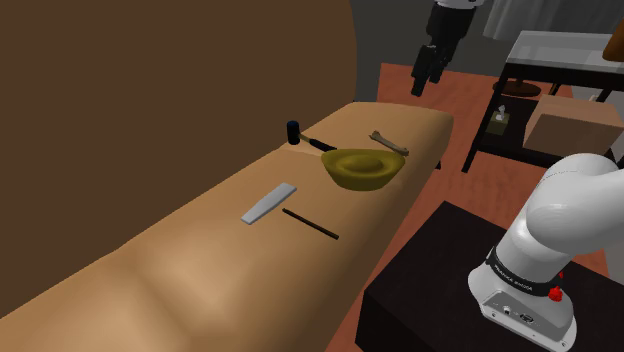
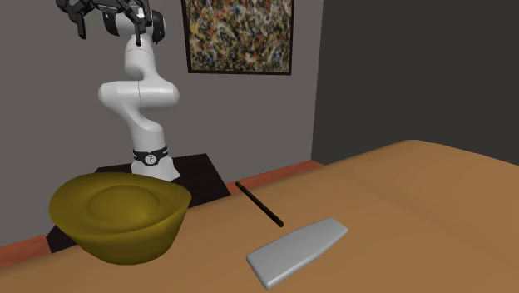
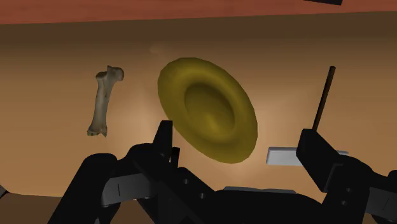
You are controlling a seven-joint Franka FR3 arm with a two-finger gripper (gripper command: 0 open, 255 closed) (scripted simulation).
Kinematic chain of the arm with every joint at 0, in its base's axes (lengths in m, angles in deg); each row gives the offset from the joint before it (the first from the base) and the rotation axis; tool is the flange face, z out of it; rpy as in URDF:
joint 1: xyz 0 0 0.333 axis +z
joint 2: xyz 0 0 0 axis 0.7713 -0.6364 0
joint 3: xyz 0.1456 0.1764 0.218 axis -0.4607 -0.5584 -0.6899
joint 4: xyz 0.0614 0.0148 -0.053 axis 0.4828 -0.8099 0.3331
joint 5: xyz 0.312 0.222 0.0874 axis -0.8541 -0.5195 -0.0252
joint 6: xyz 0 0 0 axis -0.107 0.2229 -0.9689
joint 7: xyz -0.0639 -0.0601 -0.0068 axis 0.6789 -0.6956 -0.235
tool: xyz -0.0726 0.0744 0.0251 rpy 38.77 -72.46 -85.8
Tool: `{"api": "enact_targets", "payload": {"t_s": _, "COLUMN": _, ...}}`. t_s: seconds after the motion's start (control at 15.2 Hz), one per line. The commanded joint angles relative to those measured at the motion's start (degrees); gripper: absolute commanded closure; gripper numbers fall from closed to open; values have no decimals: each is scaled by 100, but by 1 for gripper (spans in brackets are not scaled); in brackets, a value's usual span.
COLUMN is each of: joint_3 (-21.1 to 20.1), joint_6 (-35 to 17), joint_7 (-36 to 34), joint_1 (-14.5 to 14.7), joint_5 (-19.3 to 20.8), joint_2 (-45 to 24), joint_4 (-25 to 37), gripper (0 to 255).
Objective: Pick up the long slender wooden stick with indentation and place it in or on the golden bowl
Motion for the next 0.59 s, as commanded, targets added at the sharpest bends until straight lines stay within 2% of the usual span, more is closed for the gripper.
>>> {"api": "enact_targets", "payload": {"t_s": 0.0, "joint_3": 0, "joint_6": 0, "joint_7": 0, "joint_1": 0, "joint_5": 0, "joint_2": 0, "joint_4": 0, "gripper": 0}}
{"api": "enact_targets", "payload": {"t_s": 0.53, "joint_3": -561, "joint_6": -1308, "joint_7": -528, "joint_1": 251, "joint_5": -361, "joint_2": -569, "joint_4": -777, "gripper": 0}}
